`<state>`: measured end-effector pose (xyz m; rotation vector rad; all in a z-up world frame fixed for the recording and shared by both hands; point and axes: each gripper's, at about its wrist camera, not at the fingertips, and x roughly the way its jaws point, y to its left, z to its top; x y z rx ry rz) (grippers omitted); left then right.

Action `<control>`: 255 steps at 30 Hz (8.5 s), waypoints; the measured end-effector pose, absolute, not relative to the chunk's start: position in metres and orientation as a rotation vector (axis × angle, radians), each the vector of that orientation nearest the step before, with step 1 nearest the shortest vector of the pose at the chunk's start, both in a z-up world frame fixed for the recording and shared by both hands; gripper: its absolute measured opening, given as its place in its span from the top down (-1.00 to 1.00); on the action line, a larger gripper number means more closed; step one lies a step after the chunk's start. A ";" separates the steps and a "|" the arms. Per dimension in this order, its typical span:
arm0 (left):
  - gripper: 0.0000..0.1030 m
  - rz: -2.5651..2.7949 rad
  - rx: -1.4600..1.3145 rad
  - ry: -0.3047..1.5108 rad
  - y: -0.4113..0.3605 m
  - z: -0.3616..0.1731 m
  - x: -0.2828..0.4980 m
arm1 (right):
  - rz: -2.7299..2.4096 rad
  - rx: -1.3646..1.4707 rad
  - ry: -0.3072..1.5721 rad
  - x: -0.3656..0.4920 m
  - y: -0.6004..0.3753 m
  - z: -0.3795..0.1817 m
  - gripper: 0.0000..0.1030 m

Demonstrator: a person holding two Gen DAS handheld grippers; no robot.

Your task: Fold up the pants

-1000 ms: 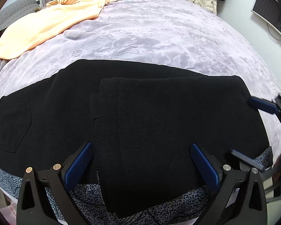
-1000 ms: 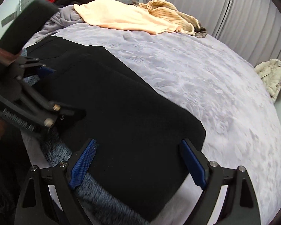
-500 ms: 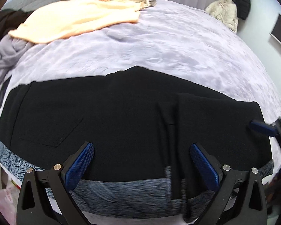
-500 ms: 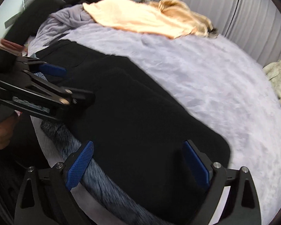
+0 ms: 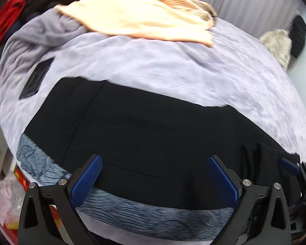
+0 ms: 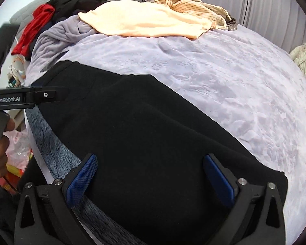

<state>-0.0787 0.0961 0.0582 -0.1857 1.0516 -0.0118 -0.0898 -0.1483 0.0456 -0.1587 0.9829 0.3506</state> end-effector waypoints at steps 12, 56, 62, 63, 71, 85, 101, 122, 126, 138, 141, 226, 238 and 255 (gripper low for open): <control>-1.00 0.185 -0.122 1.080 0.153 0.034 -0.071 | 0.469 -0.357 1.035 -0.051 -0.035 0.023 -1.00; -1.00 -0.580 -0.028 1.149 0.210 0.021 -0.017 | 1.273 -0.533 0.871 0.002 0.103 0.084 0.46; 0.22 -0.541 0.001 1.249 0.198 0.028 -0.011 | 1.156 -0.444 0.986 0.027 0.091 0.071 0.26; 0.26 -0.524 0.032 1.241 0.193 0.031 -0.014 | 1.134 -0.414 1.001 0.033 0.088 0.072 0.05; 0.47 -0.461 0.101 1.212 0.163 0.060 -0.025 | 0.974 -0.466 0.959 0.019 0.023 0.100 -0.48; 0.48 -0.432 0.182 1.120 0.122 0.120 -0.057 | 0.849 -0.636 1.077 -0.058 -0.057 0.027 -0.57; 0.49 -0.582 0.308 0.998 -0.005 0.196 -0.092 | 0.524 -0.351 0.887 -0.093 -0.195 0.109 -0.59; 0.50 -0.820 0.638 1.068 -0.238 0.129 -0.163 | 0.265 -0.138 0.901 -0.187 -0.326 0.078 -0.59; 0.48 -0.801 0.625 1.144 -0.249 0.098 -0.152 | 0.250 -0.113 0.890 -0.199 -0.336 0.076 -0.59; -0.23 -0.927 0.454 1.157 -0.221 0.131 -0.150 | 0.085 -0.045 0.910 -0.223 -0.376 0.083 -0.59; -0.65 -0.950 0.405 1.095 -0.202 0.151 -0.151 | 0.074 0.010 0.873 -0.235 -0.389 0.099 -0.60; -1.00 -0.423 0.084 1.045 -0.037 0.057 -0.129 | 0.164 -0.284 0.907 -0.211 -0.226 0.057 -0.77; -1.00 -0.351 0.077 1.031 -0.020 0.057 -0.136 | 0.052 -0.033 0.943 -0.205 -0.257 0.069 -0.89; -1.00 -0.456 0.123 0.956 -0.009 0.085 -0.145 | -0.061 -0.088 0.866 -0.225 -0.289 0.117 -0.91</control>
